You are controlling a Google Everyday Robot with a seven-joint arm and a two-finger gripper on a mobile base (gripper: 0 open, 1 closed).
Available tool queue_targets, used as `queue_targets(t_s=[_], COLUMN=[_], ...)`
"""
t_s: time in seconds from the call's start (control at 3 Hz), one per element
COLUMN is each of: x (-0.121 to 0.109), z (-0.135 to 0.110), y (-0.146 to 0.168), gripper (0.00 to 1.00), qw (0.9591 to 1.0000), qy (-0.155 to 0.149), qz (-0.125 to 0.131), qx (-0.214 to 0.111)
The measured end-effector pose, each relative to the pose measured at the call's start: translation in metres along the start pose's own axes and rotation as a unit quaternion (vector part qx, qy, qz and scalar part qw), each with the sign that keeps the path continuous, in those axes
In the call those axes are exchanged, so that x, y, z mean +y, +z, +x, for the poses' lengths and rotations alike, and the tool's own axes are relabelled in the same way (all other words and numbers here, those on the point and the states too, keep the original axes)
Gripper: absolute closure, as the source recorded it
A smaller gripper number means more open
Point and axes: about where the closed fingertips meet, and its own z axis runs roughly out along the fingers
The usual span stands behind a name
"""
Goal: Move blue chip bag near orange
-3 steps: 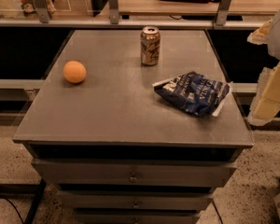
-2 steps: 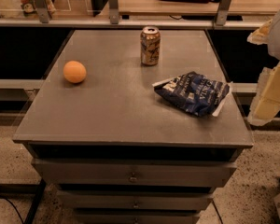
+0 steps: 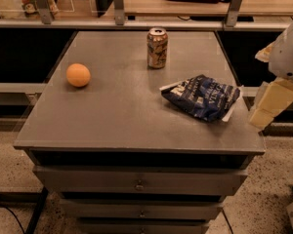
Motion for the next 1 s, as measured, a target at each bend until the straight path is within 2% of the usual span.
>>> queue_targets(t_s=[0.33,0.67,1.0], x=[-0.011,-0.016,-0.017], z=[0.002,-0.002,-0.005], y=[0.033,0.058,0.080], gripper=[0.00,0.00,0.00], qw=[0.9991,0.9974,0.9958], qy=[0.025,0.036,0.044], qz=[0.015,0.023,0.028], qx=[-0.029,-0.059,-0.075])
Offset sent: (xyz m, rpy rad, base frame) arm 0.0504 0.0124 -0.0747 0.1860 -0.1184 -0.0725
